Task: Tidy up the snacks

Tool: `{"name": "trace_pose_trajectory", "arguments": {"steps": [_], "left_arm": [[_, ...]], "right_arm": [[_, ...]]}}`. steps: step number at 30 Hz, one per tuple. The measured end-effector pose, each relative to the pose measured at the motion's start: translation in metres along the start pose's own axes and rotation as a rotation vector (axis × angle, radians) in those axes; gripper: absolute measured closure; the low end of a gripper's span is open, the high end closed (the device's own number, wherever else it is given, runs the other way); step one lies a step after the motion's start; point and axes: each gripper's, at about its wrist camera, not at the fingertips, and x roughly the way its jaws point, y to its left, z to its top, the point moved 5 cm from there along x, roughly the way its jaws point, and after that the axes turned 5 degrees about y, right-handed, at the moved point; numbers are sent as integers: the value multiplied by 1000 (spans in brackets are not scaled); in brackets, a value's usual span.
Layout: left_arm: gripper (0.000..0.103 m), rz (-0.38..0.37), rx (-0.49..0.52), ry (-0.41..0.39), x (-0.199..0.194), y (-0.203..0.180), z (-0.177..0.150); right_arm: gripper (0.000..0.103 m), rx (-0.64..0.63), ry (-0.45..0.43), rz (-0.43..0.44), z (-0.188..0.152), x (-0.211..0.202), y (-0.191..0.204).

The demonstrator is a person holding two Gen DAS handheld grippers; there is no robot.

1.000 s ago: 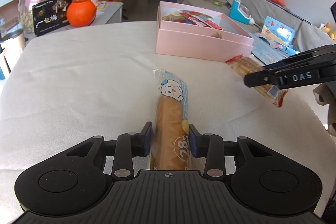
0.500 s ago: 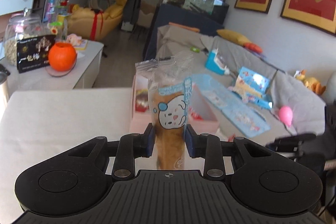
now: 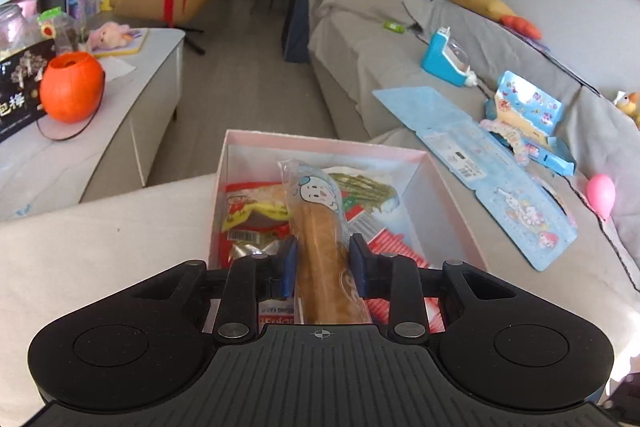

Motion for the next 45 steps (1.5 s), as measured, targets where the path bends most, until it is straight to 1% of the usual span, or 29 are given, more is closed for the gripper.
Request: {"name": "trace_pose_trajectory", "arguments": {"steps": [2, 4, 5, 8, 9, 11, 13, 15, 16, 17, 18, 19, 20, 23, 28, 30, 32, 34, 36, 37, 39, 41, 42, 43, 44, 45], "left_arm": [[68, 4, 9, -41, 2, 6, -4], [68, 9, 15, -47, 1, 10, -3], [68, -1, 11, -58, -1, 11, -1], [69, -99, -58, -112, -15, 19, 7], [69, -120, -85, -128, -23, 22, 9], [70, -127, -101, -151, -42, 24, 11], [70, -122, -63, -130, -55, 22, 7], [70, -97, -11, -75, -60, 15, -2], [70, -70, 15, -40, -61, 12, -9], [70, -50, 34, -12, -60, 9, -16], [66, -39, 59, 13, -60, 8, -24], [64, -41, 76, 14, -61, 6, -30], [64, -44, 88, 8, -63, 4, -34], [68, -48, 80, -9, -61, 3, -34], [70, -90, -14, -31, -38, 11, -21], [72, -60, -47, -8, -23, 14, -18], [72, -67, -76, 34, -8, 17, -23], [72, -46, -44, 29, -7, 14, -28], [72, -39, -42, 40, -13, 13, -33], [72, -43, -52, 24, -21, 13, -36], [72, -40, -43, -49, -43, 12, -43], [72, -19, 9, -110, -68, 6, -56], [72, 1, 36, -131, -81, 3, -66], [72, 27, 62, -146, -94, 0, -79], [72, 49, 78, -148, -101, -2, -91], [72, 81, 94, -139, -110, -4, -107]], "right_arm": [[67, 11, 0, 7, 2, 2, -3], [67, 16, -15, 9, 9, 1, -7], [67, 20, -24, 6, 13, -1, -9], [67, 44, -77, -1, 40, -4, -16], [67, 55, -102, -1, 51, -5, -19], [67, 80, -149, -5, 76, -3, -25], [67, 113, -174, -13, 96, 6, -32], [67, 129, -197, -54, 117, 26, -38], [64, 136, -195, -68, 125, 39, -41], [58, 141, -176, -68, 130, 55, -44], [56, 149, -146, -66, 132, 68, -46], [56, 164, -113, -77, 131, 82, -48], [56, 171, -91, -88, 129, 92, -48], [56, 167, -69, -80, 117, 101, -46], [56, 173, -69, -95, 108, 89, -53], [56, 165, -80, -106, 108, 80, -55], [56, 158, -88, -112, 108, 74, -57], [56, 160, -95, -106, 106, 69, -58], [56, 170, -97, -86, 100, 65, -60], [56, 176, -96, -75, 97, 63, -60], [56, 189, -96, -60, 88, 59, -57], [54, 189, -101, -46, 78, 54, -50], [52, 181, -104, -42, 72, 50, -45], [45, 173, -111, -47, 66, 46, -40], [38, 165, -121, -61, 59, 42, -34], [35, 160, -133, -77, 52, 37, -29]]}}
